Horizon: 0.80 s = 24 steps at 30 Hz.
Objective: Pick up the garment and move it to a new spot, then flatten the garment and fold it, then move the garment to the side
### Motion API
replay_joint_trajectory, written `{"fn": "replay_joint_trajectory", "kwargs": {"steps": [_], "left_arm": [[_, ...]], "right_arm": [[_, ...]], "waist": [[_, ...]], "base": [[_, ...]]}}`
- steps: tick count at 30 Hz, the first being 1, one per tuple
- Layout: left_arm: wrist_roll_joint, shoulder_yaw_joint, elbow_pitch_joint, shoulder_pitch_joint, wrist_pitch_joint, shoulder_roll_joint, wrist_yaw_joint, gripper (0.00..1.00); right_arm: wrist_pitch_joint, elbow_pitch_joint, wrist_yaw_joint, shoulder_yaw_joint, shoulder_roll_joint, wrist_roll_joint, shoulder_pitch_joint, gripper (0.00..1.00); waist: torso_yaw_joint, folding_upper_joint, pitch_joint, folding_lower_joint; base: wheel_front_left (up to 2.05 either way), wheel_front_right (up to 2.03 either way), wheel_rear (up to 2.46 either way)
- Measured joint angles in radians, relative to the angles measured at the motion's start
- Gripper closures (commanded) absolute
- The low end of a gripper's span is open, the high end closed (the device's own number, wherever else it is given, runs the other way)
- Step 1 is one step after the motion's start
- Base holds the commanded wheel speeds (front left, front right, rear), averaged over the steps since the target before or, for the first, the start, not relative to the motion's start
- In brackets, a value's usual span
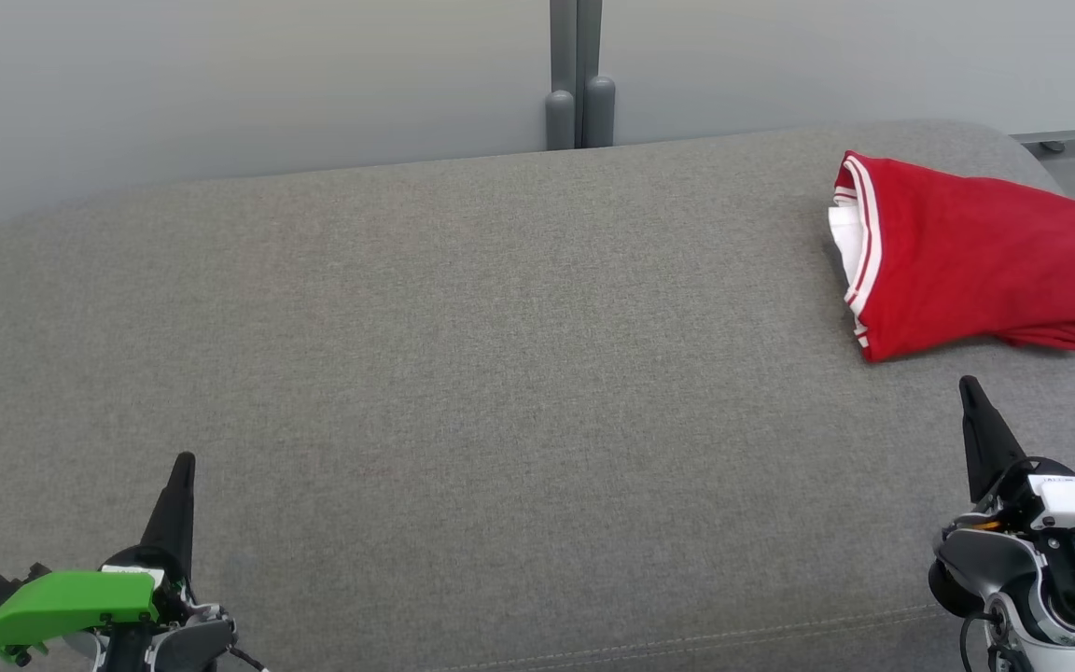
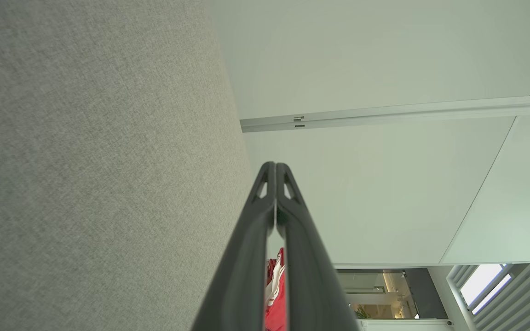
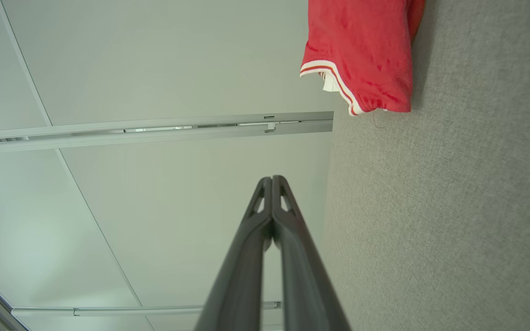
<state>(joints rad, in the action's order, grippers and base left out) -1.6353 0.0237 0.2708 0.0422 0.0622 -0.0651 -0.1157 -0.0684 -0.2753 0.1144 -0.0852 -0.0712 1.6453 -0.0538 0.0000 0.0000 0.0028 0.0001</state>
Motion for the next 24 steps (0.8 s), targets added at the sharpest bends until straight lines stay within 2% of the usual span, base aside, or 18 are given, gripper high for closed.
{"fn": "replay_joint_trajectory", "kwargs": {"steps": [24], "left_arm": [[0.000, 0.002, 0.006, 0.004, 0.003, 0.000, -0.003, 1.00]], "right_arm": [[-0.002, -0.005, 0.000, -0.002, 0.000, 0.000, 0.000, 1.00]], "waist": [[0.000, 0.0000, 0.000, 0.0000]], "base": [[0.00, 0.00, 0.00]]}}
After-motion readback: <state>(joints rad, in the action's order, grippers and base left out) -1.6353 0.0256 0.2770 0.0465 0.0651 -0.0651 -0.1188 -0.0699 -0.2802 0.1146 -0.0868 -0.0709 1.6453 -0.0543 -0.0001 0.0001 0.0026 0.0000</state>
